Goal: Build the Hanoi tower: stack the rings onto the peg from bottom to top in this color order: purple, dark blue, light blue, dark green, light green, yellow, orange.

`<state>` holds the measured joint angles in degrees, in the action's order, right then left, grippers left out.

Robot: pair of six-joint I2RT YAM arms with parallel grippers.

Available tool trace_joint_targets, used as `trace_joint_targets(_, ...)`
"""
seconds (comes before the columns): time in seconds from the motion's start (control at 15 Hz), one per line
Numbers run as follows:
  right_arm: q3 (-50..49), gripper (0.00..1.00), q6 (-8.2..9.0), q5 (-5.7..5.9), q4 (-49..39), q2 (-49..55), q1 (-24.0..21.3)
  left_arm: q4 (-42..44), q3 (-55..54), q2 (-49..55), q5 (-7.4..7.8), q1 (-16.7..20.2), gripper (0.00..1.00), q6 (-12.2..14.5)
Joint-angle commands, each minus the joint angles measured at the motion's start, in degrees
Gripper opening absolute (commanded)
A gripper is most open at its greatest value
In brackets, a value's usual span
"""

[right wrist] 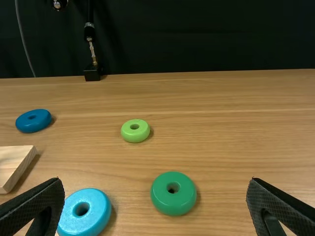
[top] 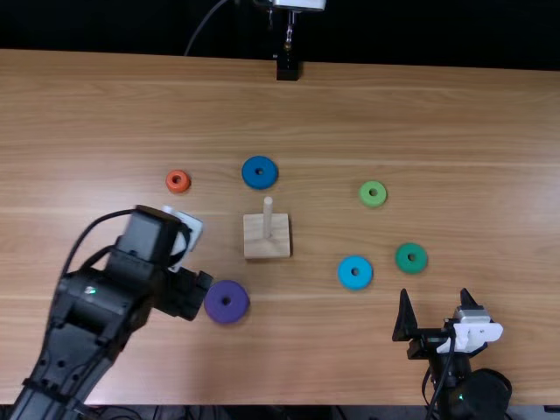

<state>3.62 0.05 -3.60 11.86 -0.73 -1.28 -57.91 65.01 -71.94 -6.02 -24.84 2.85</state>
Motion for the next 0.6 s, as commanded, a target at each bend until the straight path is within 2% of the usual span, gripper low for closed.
trace_joint_targets(0.0, -2.74, 1.0, -0.05, -0.83, 4.66, 0.73, -0.74, 0.22, 1.61, -1.27, -6.85, -3.81, 1.0, 0.63)
trace_joint_targets(0.07, -2.74, 1.0, -0.05, -0.83, 4.66, 0.73, -0.74, 0.32, 1.17, -1.97, -6.63, -4.87, 1.0, 0.63)
trace_joint_targets(0.13, -2.74, 1.0, -0.05, -0.83, 4.66, 0.73, -0.74, 1.7, -0.24, -3.38, -5.69, -5.39, 1.0, 0.52)
trace_joint_targets(0.27, -2.74, 1.0, -0.05, -0.83, 4.66, 0.73, -0.74, 7.81, -3.4, -7.16, -1.57, -8.21, 1.0, 0.21)
trace_joint_targets(0.33, -2.74, 1.0, -0.05, -0.83, 4.66, 0.73, -0.74, 10.77, -4.19, -8.13, -0.1, -8.56, 1.0, 0.1)
trace_joint_targets(0.4, -2.74, 1.0, -0.05, -0.83, 4.66, 0.73, -0.74, 13.09, -4.98, -9.62, 0.54, -8.82, 1.0, -0.11)
trace_joint_targets(0.53, -2.74, 1.0, -0.05, -0.83, 4.66, 0.73, -0.74, 13.61, -5.69, -10.94, 0.54, -9.44, 1.0, 0.0)
